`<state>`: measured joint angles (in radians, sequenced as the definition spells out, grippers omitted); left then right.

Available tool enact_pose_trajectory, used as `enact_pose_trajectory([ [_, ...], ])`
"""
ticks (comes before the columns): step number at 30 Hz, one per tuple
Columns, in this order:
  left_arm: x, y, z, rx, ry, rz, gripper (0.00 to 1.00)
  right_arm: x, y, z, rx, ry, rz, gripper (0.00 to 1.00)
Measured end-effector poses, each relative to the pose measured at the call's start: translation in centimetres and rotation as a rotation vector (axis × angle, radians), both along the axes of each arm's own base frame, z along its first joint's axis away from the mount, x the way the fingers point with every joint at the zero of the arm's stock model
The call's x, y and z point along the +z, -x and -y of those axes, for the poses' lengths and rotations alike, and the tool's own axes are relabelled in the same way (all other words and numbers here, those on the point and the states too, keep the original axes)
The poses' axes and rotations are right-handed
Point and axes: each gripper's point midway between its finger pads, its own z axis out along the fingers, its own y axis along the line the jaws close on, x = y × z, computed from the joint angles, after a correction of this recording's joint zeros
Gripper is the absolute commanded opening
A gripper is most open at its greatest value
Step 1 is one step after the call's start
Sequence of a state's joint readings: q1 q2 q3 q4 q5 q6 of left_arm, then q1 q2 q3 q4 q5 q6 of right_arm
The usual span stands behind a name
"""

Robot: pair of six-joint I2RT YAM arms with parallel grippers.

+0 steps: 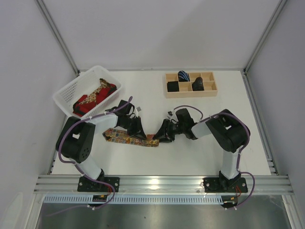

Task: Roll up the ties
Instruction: Roll the tie

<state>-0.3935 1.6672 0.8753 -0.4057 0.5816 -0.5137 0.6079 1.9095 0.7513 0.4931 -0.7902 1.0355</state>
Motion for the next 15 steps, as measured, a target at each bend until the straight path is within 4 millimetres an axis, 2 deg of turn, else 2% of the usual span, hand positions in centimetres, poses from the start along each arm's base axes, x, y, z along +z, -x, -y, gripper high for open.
enact_pose_trajectory([
  [4, -0.1, 0.0, 0.0, 0.000, 0.000, 0.000, 0.15, 0.2, 0.0, -0.1, 0.001, -0.008, -0.005, 0.19],
  [5, -0.1, 0.0, 0.0, 0.000, 0.001, -0.001, 0.14, 0.2, 0.0, -0.1, 0.001, -0.008, -0.007, 0.11],
  [9, -0.3, 0.0, 0.1, -0.003, 0.003, -0.005, 0.13, 0.3, 0.0, -0.2, 0.003, -0.004, -0.014, 0.01],
  [15, -0.6, 0.8, 1.2, -0.039, 0.010, -0.012, 0.13, 0.8, 0.4, 0.4, 0.008, 0.033, -0.026, 0.00],
])
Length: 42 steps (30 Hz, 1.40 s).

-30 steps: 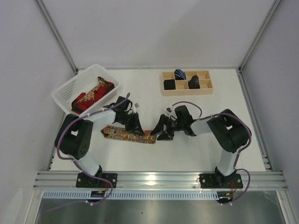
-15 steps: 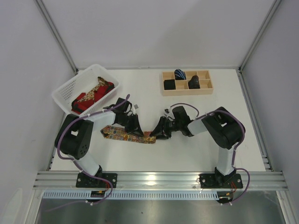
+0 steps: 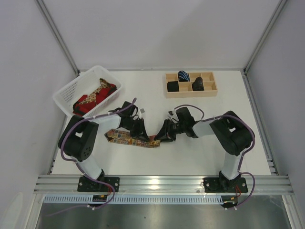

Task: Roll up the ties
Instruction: Roll the tie

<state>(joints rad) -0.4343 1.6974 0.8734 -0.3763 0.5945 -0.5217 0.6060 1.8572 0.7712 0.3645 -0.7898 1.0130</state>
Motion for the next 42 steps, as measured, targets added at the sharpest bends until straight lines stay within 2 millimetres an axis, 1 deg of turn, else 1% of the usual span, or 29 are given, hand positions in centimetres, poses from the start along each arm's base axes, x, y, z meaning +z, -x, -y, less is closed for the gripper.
enact_pose_trajectory([
  [4, 0.1, 0.9, 2.0, -0.052, 0.015, -0.001, 0.13, 1.1, 0.3, 1.2, -0.003, 0.029, 0.006, 0.00],
  [10, 0.8, 1.1, 6.6, -0.142, 0.040, 0.013, 0.12, 2.9, 0.1, 4.7, -0.042, 0.090, 0.023, 0.00],
  [12, 0.9, 1.3, 8.0, -0.170, 0.046, 0.014, 0.12, 3.2, 0.4, 5.9, -0.045, 0.125, 0.029, 0.00],
  [14, 0.9, 1.8, 9.2, -0.194, 0.049, 0.009, 0.12, 3.4, 1.0, 6.6, -0.036, 0.158, 0.035, 0.00],
  [16, 0.8, 2.2, 9.7, -0.208, 0.047, 0.003, 0.12, 3.3, 1.6, 7.2, -0.028, 0.190, 0.026, 0.00],
  [21, 0.5, 2.7, 9.8, -0.214, 0.038, -0.012, 0.10, 2.7, 2.7, 7.8, -0.008, 0.270, -0.011, 0.00],
  [24, 0.0, 3.1, 9.4, -0.212, 0.025, -0.021, 0.09, 2.4, 2.9, 7.2, 0.006, 0.314, -0.018, 0.00],
  [27, -0.8, 3.4, 8.7, -0.204, -0.007, -0.031, 0.10, 1.9, 3.1, 6.2, 0.010, 0.357, -0.038, 0.00],
  [29, -1.3, 3.5, 8.2, -0.201, -0.034, -0.032, 0.10, 1.6, 3.0, 5.6, 0.002, 0.384, -0.048, 0.00],
  [33, -1.3, 3.5, 7.6, -0.194, -0.067, -0.021, 0.13, 1.2, 2.6, 4.8, -0.038, 0.442, -0.081, 0.00],
  [37, -1.0, 2.9, 6.5, -0.183, -0.115, 0.021, 0.20, 0.8, 2.1, 4.6, -0.083, 0.497, -0.105, 0.00],
  [40, -0.6, 2.4, 5.5, -0.172, -0.143, 0.050, 0.20, 0.5, 1.8, 4.7, -0.112, 0.537, -0.115, 0.00],
  [42, -0.3, 2.1, 4.4, -0.154, -0.161, 0.064, 0.21, 0.5, 1.5, 4.8, -0.133, 0.557, -0.118, 0.00],
])
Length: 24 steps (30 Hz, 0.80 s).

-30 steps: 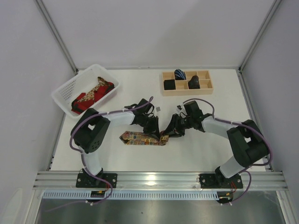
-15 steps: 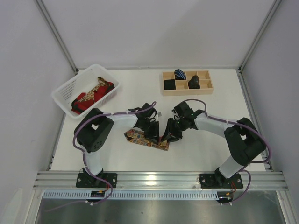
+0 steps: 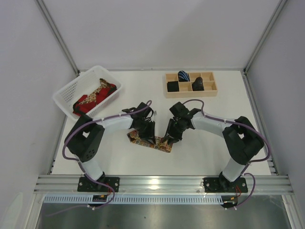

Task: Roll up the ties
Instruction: Roll the tie

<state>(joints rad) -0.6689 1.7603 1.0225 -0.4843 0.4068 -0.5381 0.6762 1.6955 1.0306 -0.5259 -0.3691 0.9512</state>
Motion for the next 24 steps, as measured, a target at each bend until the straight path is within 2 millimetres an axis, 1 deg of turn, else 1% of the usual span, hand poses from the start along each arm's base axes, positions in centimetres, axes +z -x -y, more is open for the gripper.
enact_pose_trajectory([
  [2, 0.5, -0.5, -1.3, 0.020, -0.018, 0.025, 0.22, 0.0, -0.3, 0.1, -0.015, 0.016, 0.002, 0.00],
  [5, 1.1, -1.3, -2.8, 0.054, -0.027, 0.052, 0.18, -0.2, -0.6, -0.1, -0.021, 0.039, -0.003, 0.00],
  [6, 1.0, -1.6, -3.2, 0.063, -0.027, 0.055, 0.17, -0.3, -0.7, -0.3, -0.020, 0.046, -0.005, 0.00],
  [8, 0.7, -1.9, -3.8, 0.080, -0.033, 0.051, 0.17, -0.6, -0.8, -0.7, -0.013, 0.057, -0.010, 0.04],
  [10, 0.1, -1.7, -4.5, 0.090, -0.045, 0.040, 0.15, -0.8, -0.9, -1.2, -0.002, 0.066, -0.019, 0.13],
  [11, -0.2, -1.6, -4.6, 0.089, -0.050, 0.034, 0.15, -0.9, -0.9, -1.5, 0.001, 0.069, -0.021, 0.24],
  [14, -1.1, -1.2, -4.8, 0.086, -0.060, 0.014, 0.15, -0.8, -1.1, -2.3, 0.014, 0.074, -0.025, 0.36],
  [15, -1.3, -1.0, -4.8, 0.084, -0.058, 0.006, 0.15, -0.8, -1.2, -2.6, 0.020, 0.075, -0.022, 0.42],
  [17, -1.3, -0.9, -4.8, 0.083, -0.054, 0.004, 0.15, -0.7, -1.4, -3.2, 0.029, 0.072, -0.016, 0.47],
  [18, -1.3, -0.9, -4.8, 0.084, -0.052, 0.005, 0.15, -0.6, -1.5, -3.3, 0.030, 0.070, -0.012, 0.52],
  [24, -1.2, -1.0, -5.4, 0.100, -0.052, 0.009, 0.15, -0.2, -1.7, -3.8, 0.042, 0.052, 0.004, 0.63],
])
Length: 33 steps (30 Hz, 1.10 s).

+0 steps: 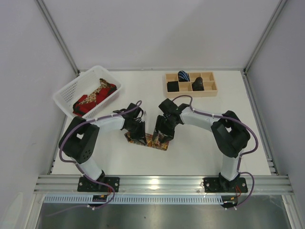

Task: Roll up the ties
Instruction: Roll the tie

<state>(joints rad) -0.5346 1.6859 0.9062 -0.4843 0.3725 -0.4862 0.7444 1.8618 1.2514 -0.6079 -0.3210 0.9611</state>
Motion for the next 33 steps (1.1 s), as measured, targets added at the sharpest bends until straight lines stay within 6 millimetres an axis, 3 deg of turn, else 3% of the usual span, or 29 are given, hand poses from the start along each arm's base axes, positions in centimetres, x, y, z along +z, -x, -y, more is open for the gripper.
enact_pose_trajectory([
  [8, 2.0, -0.8, -2.2, 0.041, -0.002, 0.035, 0.16, 1.2, 0.3, -0.6, 0.049, -0.091, 0.053, 0.71],
  [16, 5.8, -1.6, -2.5, 0.050, 0.044, 0.097, 0.17, 3.4, 1.1, -0.9, 0.093, -0.198, 0.112, 0.66],
  [22, 7.0, -1.3, -1.5, 0.029, 0.109, 0.084, 0.15, 3.5, 1.4, -1.2, 0.111, -0.243, 0.126, 0.46],
  [26, 7.4, -1.1, -1.0, 0.024, 0.141, 0.069, 0.15, 3.2, 1.3, -1.7, 0.112, -0.272, 0.119, 0.24],
  [33, 7.9, -1.0, -0.5, 0.022, 0.169, 0.059, 0.15, -0.1, 0.7, -2.8, 0.118, -0.275, 0.071, 0.16],
])
